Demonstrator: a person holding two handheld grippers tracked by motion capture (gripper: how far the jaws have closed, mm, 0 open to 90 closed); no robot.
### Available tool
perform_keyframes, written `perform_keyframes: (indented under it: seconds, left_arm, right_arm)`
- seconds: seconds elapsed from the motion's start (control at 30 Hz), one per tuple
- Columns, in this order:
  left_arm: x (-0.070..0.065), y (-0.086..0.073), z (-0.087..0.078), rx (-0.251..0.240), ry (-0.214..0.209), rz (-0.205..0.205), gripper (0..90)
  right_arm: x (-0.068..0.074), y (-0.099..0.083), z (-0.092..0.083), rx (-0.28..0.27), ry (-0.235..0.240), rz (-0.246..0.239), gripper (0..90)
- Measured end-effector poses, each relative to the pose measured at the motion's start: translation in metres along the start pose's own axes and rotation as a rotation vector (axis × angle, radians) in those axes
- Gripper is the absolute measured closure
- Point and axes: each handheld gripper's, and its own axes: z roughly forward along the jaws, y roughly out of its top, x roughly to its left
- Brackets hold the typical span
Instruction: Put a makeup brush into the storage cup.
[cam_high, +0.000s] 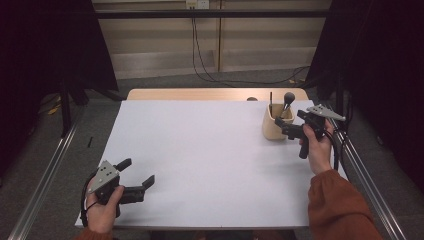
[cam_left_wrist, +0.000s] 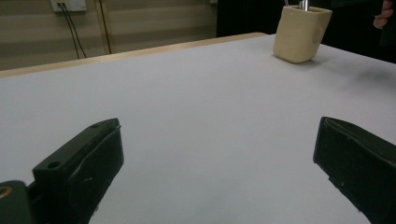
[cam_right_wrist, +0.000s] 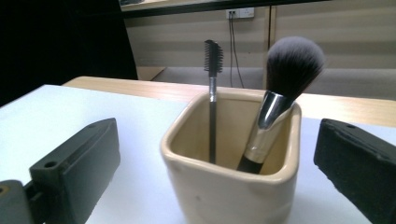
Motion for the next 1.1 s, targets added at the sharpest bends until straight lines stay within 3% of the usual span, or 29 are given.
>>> perform_keyframes:
  seconds: [0.43, 0.63, 0.83, 0.97, 1.1]
  left_arm:
    - [0.000, 0.001, -0.003, -0.016, -0.002, -0.010, 1.8]
    - [0.000, 0.001, -0.003, -0.013, -0.009, 0.002, 1.8]
    - [0.000, 0.001, -0.005, -0.024, -0.007, 0.002, 1.8]
    - [-0.001, 0.002, -0.004, -0.022, -0.010, 0.007, 1.8]
    - [-0.001, 0.002, -0.005, -0.025, -0.007, 0.005, 1.8]
  right_arm:
    - [0.009, -0.015, -0.020, -0.002, 0.008, -0.043, 0.0]
    - [0.013, -0.019, -0.029, 0.012, 0.044, -0.037, 0.0]
    - [0.013, -0.026, -0.037, 0.008, 0.032, -0.007, 0.0]
    - [0.016, -0.031, -0.046, 0.011, 0.015, -0.032, 0.1]
    - [0.016, -0.036, -0.057, 0.005, 0.042, -0.045, 0.4]
